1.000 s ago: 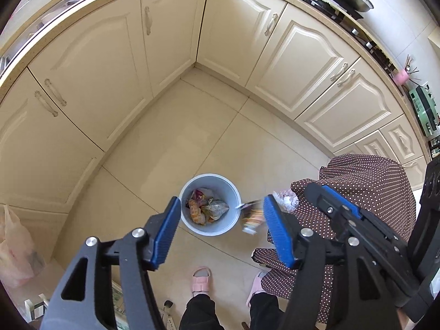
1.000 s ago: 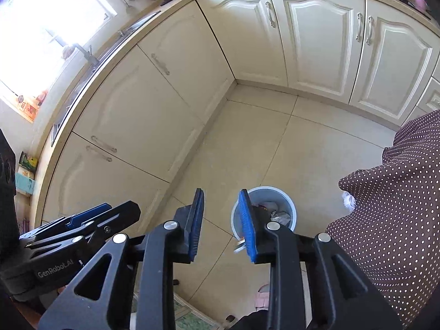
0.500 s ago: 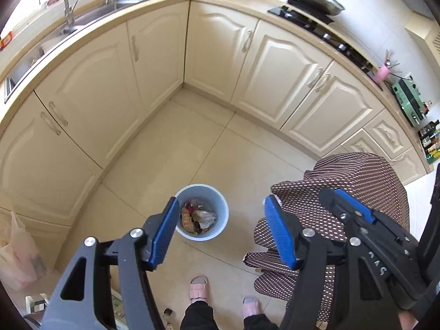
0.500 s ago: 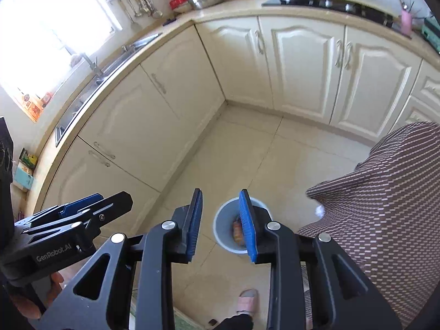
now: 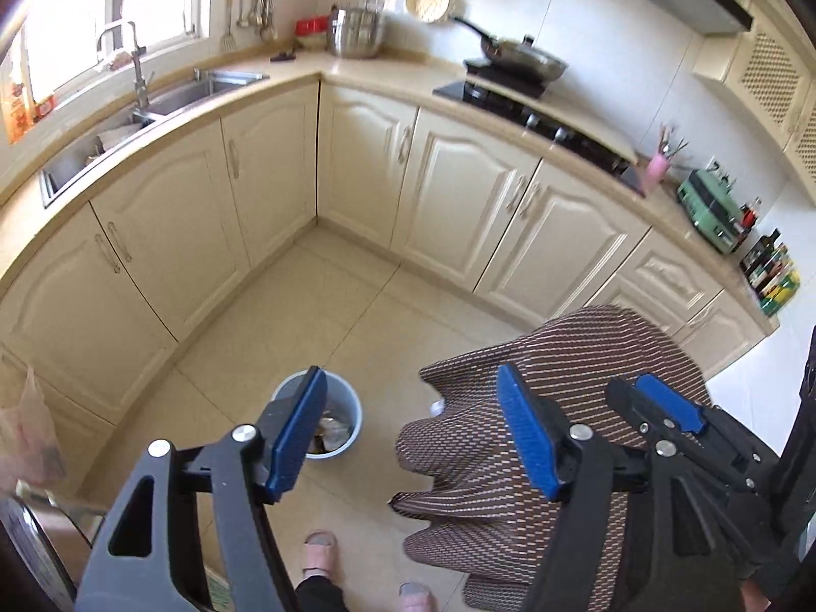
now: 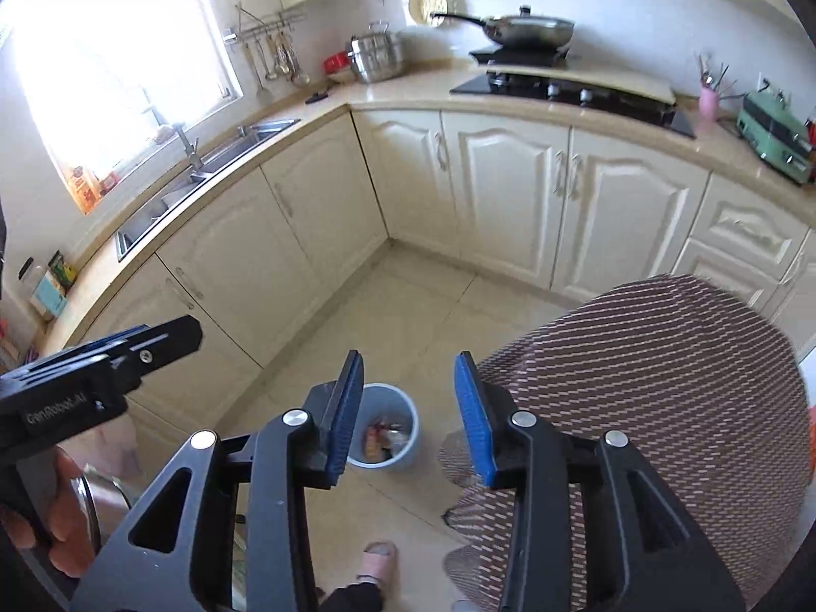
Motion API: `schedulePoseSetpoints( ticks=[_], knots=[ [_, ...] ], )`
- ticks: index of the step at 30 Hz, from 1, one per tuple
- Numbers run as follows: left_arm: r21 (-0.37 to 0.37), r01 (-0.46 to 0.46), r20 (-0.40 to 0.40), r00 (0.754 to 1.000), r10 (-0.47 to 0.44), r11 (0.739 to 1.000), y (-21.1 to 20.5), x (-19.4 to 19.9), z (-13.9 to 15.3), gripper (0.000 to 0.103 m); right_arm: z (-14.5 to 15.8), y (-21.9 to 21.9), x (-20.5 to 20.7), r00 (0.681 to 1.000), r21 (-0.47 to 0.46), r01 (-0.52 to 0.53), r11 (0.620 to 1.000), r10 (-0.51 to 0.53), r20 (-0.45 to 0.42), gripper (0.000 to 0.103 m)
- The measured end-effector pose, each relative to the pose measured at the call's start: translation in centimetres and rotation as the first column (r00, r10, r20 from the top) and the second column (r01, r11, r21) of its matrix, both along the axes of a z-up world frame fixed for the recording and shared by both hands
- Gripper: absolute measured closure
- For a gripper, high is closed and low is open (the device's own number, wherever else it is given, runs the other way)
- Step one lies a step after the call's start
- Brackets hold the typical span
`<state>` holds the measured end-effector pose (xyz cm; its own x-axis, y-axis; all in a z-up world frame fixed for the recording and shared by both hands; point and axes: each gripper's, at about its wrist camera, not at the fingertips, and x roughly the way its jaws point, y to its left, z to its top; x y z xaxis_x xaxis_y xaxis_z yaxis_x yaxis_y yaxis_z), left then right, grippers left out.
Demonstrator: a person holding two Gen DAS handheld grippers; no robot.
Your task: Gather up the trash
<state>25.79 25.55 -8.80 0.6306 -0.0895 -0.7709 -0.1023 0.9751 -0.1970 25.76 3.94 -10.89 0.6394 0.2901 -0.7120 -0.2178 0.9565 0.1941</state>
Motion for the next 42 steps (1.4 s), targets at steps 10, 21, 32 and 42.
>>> schedulePoseSetpoints(
  ticks=[10, 21, 32, 42],
  knots=[
    [0.035, -0.003, 0.144, 0.990, -0.002, 0.999, -5.5, -8.0, 6.6, 0.026, 4.7, -4.9, -7.3, 0.990, -0.019, 0.048, 0.999, -0.045, 0.133, 0.049],
    [0.103, 0.065, 0.281, 0.955, -0.092, 0.993, -5.5, -16.3, 12.0, 0.022, 8.3, -4.8, -15.5, 0.956, 0.012, 0.147, 0.989, -0.146, 0.255, 0.034],
    [0.135, 0.097, 0.387, 0.911, -0.143, 0.986, -2.6, -24.6, 14.3, 0.013, 9.8, -2.5, -23.1, 0.920, 0.003, 0.212, 0.977, -0.201, 0.336, 0.026],
    [0.194, 0.123, 0.429, 0.882, -0.197, 0.973, -2.7, -28.6, 14.5, 0.013, 10.5, -2.5, -27.0, 0.887, 0.000, 0.272, 0.962, -0.251, 0.387, 0.020]
  ],
)
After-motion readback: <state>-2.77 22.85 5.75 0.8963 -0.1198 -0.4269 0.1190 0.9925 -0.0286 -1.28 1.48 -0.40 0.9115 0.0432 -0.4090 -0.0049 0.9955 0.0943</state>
